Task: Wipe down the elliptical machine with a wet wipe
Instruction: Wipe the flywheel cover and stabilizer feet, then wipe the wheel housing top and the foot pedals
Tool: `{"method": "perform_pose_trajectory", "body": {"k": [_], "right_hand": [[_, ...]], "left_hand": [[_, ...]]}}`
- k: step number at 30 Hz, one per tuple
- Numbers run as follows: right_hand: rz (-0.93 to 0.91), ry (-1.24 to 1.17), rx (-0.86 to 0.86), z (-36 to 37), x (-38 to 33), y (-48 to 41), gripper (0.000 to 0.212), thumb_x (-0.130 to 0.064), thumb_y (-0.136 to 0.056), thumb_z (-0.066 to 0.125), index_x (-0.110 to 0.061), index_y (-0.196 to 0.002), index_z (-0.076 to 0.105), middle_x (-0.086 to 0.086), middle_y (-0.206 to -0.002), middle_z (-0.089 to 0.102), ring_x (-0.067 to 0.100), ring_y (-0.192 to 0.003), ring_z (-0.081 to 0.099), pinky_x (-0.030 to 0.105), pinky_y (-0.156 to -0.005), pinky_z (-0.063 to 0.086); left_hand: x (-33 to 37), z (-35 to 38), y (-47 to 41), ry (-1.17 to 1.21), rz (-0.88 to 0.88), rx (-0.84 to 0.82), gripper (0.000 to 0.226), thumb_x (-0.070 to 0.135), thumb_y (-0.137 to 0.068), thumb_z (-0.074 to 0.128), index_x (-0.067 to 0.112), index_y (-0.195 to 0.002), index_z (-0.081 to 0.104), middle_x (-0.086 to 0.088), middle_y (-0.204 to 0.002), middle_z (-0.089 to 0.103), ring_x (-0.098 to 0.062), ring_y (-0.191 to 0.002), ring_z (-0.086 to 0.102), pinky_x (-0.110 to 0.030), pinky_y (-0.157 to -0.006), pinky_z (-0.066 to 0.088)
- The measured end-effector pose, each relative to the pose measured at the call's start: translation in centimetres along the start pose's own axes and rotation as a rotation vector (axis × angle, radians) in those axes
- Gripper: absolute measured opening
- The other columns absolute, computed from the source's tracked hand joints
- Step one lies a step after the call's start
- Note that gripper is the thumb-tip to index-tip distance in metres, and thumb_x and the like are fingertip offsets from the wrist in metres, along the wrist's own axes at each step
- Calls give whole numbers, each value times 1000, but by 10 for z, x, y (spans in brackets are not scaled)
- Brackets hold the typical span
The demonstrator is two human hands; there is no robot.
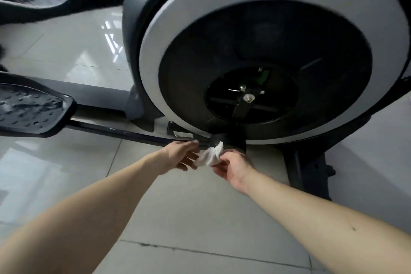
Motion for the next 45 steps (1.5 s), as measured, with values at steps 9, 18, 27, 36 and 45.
{"method": "perform_pose_trajectory", "body": {"k": [9, 18, 27, 36, 45], "right_hand": [[-19, 160, 66, 26, -117, 189, 9, -15, -101, 63, -9, -105, 68, 7, -100, 76, 15, -79, 69, 25, -64, 53], [-3, 169, 271, 10, -301, 392, 8, -7, -97, 62, -4, -104, 65, 12, -83, 71, 17, -57, 60, 22, -45, 46], [-127, -212, 54, -26, -411, 515, 17, -9, -94, 72, -6, -111, 71, 11, -100, 78, 22, -85, 77, 35, -84, 63], [-136, -280, 263, -113, -455, 508, 16, -1, -88, 77, -5, -102, 70, 14, -93, 77, 21, -71, 75, 31, -71, 63], [-156, -322, 640, -151, -492, 451, 20, 12, -90, 65, -8, -91, 65, 12, -95, 69, 24, -79, 69, 25, -52, 59]], "left_hand": [[137, 10, 176, -201, -26, -28, 17, 23, -87, 75, 16, -103, 77, 0, -83, 67, -16, -75, 60, -23, -66, 53], [365, 28, 356, -379, 108, 52, 19, 28, -79, 79, 21, -73, 62, 9, -67, 58, -10, -61, 55, -24, -61, 49], [521, 123, 458, -628, 277, 66, 14, 36, -87, 73, 25, -95, 75, 4, -89, 76, -12, -78, 66, -28, -73, 55], [581, 197, 430, -652, 277, -42, 19, 31, -93, 67, 23, -108, 74, 5, -99, 72, -10, -85, 67, -24, -75, 54], [640, 187, 319, -913, 421, -111, 19, 20, -98, 56, 17, -105, 73, 0, -91, 72, -17, -81, 66, -30, -77, 54]]}}
Point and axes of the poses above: each hand's wrist, its own y-axis away from the middle knuckle, its own z-axis out of the palm, x = y × z, the point moved 8 cm from there along -y, towards the middle knuckle
